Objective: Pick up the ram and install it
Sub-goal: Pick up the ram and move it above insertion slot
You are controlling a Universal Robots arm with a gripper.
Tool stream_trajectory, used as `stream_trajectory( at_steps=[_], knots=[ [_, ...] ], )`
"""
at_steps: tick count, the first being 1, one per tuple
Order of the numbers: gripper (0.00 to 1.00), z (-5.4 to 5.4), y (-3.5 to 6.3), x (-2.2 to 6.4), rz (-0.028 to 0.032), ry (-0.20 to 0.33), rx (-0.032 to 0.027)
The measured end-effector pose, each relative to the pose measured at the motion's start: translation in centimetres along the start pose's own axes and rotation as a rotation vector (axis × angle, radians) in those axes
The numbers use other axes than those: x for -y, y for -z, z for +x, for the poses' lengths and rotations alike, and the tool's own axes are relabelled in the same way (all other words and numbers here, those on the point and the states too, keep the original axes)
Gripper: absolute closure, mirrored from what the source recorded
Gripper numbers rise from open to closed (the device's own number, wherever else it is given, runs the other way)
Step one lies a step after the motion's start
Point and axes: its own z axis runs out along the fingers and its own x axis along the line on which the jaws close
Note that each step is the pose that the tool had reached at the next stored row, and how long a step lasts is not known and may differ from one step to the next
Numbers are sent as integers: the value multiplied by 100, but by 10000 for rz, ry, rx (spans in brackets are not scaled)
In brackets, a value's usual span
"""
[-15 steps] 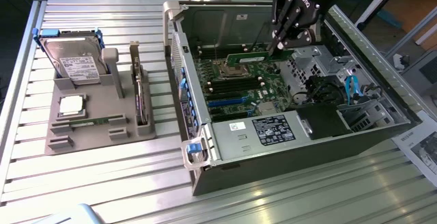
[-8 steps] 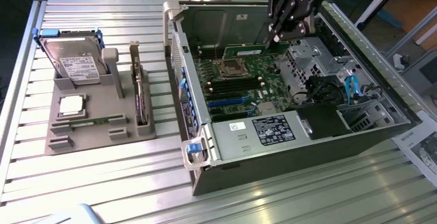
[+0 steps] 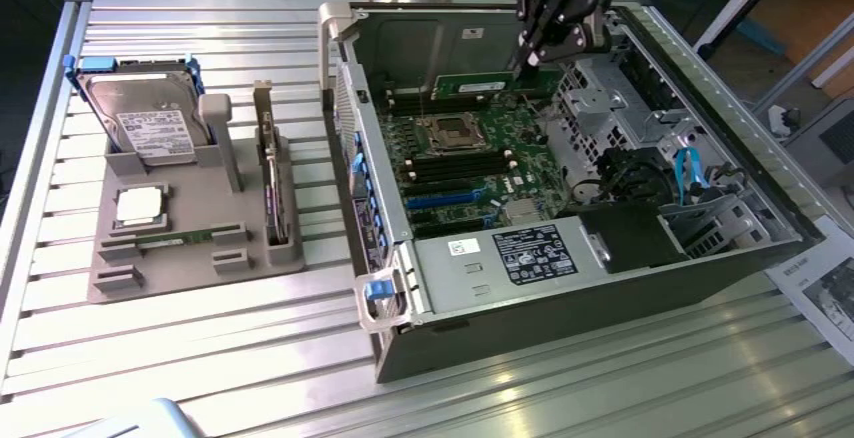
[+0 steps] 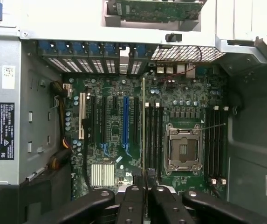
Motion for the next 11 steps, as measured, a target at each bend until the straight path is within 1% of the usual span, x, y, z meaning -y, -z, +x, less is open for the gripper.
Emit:
stream_trajectory(
  at_steps=[3,4,9,11],
  knots=[
    [87,-57,-7,9,1,0,1],
    [87,-111,-15,17,3,0,3],
    [87,-137,-19,20,2,0,3],
    [87,-165,-25,23,3,-1,4]
  ],
)
